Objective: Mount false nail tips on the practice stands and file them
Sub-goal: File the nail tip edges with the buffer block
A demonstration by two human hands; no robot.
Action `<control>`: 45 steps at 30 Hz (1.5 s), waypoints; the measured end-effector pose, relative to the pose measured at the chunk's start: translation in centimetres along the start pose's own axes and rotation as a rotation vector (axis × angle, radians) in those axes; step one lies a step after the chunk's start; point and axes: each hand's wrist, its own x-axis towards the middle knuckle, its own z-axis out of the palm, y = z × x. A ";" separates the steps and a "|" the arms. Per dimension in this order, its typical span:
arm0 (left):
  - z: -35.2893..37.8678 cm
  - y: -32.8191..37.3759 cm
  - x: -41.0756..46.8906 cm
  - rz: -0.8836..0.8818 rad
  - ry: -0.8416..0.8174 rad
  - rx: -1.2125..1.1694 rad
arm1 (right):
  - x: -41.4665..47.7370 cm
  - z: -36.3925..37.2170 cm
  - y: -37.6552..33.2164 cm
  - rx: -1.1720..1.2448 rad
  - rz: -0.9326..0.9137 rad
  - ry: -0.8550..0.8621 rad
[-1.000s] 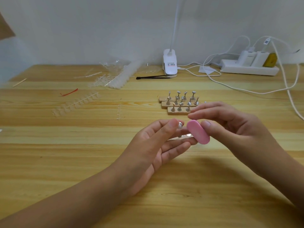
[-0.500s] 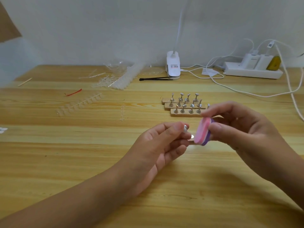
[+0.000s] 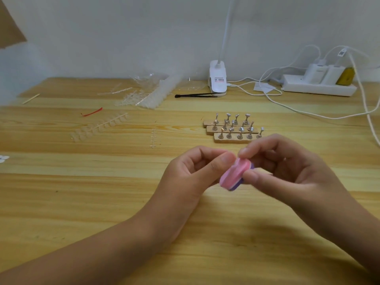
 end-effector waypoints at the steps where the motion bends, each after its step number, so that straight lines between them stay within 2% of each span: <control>1: 0.0 0.0 0.0 0.015 0.011 0.023 | 0.0 -0.1 -0.1 0.005 -0.008 0.046; 3: 0.0 0.0 0.0 0.029 0.034 0.059 | 0.1 -0.3 -0.3 0.009 -0.022 0.133; 7: 0.0 0.0 -0.1 0.030 0.023 0.100 | -0.1 0.5 0.0 -0.029 0.019 0.026; 12: -0.1 0.1 0.0 0.051 0.052 0.090 | 0.0 0.1 0.1 -0.016 -0.038 0.161; 16: 0.0 0.0 0.0 0.049 0.034 0.131 | 0.0 0.5 0.6 -0.038 -0.022 0.035; 20: -0.1 0.0 0.1 0.049 0.055 0.105 | 0.1 -0.1 0.5 -0.023 -0.037 0.175; 24: -0.1 -0.1 0.0 0.043 0.035 0.116 | 0.1 0.3 0.6 -0.018 -0.023 0.068; 28: -0.1 -0.2 0.2 0.045 0.058 0.104 | 0.3 -0.4 0.3 0.063 -0.041 0.167; 32: 0.0 -0.3 0.1 0.048 0.044 0.105 | 0.2 -0.2 0.4 0.045 -0.012 0.054; 36: 0.0 -0.2 0.2 0.039 0.070 0.082 | 0.3 -0.5 0.4 0.103 -0.033 0.123; 39: 0.1 -0.2 0.1 0.043 0.052 0.079 | 0.2 -0.1 0.5 0.053 -0.014 0.048; 43: 0.0 -0.1 0.1 0.046 0.072 0.081 | 0.1 -0.2 0.7 0.059 -0.037 0.119; 45: 0.0 -0.2 0.1 0.044 0.060 0.081 | 0.1 -0.1 0.7 0.038 -0.028 0.079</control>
